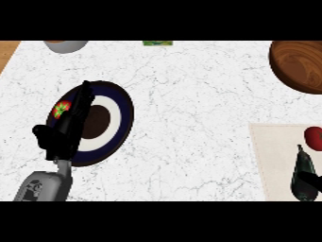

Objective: Pick the eggplant from the placemat and place it in the bowl

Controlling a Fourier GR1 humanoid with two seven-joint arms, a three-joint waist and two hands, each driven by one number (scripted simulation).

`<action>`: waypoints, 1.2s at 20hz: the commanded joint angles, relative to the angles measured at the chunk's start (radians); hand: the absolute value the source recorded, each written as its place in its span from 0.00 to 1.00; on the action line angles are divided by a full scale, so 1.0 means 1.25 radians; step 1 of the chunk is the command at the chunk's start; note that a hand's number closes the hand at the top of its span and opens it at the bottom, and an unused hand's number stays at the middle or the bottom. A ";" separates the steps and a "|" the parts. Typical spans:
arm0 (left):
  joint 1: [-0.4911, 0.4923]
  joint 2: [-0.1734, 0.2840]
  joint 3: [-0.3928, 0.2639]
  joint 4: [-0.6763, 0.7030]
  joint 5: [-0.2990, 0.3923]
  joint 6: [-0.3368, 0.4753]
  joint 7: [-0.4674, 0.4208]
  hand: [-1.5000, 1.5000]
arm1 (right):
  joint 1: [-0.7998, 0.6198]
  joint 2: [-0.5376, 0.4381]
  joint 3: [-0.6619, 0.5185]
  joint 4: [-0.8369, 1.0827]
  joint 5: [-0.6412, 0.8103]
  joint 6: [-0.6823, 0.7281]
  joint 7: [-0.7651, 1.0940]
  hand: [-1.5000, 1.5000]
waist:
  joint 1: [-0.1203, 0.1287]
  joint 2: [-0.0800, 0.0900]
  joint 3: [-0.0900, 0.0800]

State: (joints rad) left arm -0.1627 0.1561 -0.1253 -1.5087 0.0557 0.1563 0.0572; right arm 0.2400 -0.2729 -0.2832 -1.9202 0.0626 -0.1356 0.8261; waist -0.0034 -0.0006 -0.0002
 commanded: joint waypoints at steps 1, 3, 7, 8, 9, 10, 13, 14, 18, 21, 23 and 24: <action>-0.008 -0.009 0.017 0.038 -0.009 -0.021 -0.025 0.50 | -0.040 0.059 0.026 0.078 0.040 -0.026 -0.044 0.00 | 0.002 0.001 0.000; -0.002 -0.024 0.013 0.036 -0.028 -0.024 -0.025 0.50 | -0.012 0.055 -0.011 0.048 0.028 0.000 -0.029 0.00 | 0.000 0.000 0.000; 0.003 -0.039 0.002 -0.047 -0.050 -0.004 0.052 0.50 | -0.018 0.090 0.007 0.103 0.055 -0.006 -0.110 0.00 | 0.001 0.000 0.000; -0.009 -0.048 0.011 0.018 -0.055 -0.004 -0.001 0.50 | -0.059 0.078 -0.007 0.196 0.042 0.000 -0.154 0.00 | 0.002 0.001 0.000; 0.028 -0.045 0.011 -0.028 -0.045 -0.021 0.014 0.50 | -0.040 0.098 -0.002 0.169 0.059 -0.013 -0.149 0.00 | 0.002 0.000 0.000; 0.092 -0.009 0.017 -0.114 -0.014 -0.052 0.036 0.50 | -0.005 0.093 -0.019 0.171 0.046 -0.004 -0.175 0.00 | 0.004 -0.001 0.000; 0.020 -0.042 0.004 -0.066 -0.052 -0.022 0.051 0.50 | 0.021 0.068 0.000 0.135 0.100 0.011 -0.119 0.00 | 0.000 0.000 0.000; 0.050 -0.024 0.010 -0.080 -0.036 -0.047 0.027 0.50 | -0.023 0.068 0.030 0.192 0.156 -0.018 -0.096 0.00 | 0.005 0.000 0.000; 0.042 -0.064 0.004 -0.012 -0.063 -0.028 -0.016 0.50 | -0.038 0.086 0.065 0.215 0.198 -0.013 -0.089 0.00 | 0.002 0.000 0.000; 0.045 -0.040 0.039 0.006 -0.044 -0.057 -0.041 0.50 | -0.055 0.075 0.031 0.327 0.158 0.016 -0.180 0.00 | 0.003 0.001 0.000; -0.009 -0.039 0.039 -0.039 -0.040 -0.048 0.048 0.50 | -0.012 0.122 0.058 0.270 0.161 -0.003 -0.181 0.00 | 0.001 0.000 0.000; -0.023 -0.033 0.066 0.007 -0.026 -0.061 0.025 0.50 | -0.057 0.074 0.019 0.318 0.134 0.028 -0.203 0.00 | 0.002 0.001 0.000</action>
State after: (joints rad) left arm -0.1594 0.1097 -0.0713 -1.5179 0.0062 0.0957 0.0716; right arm 0.2041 -0.1737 -0.2430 -1.6158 0.2502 -0.1212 0.6183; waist -0.0032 -0.0086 -0.0181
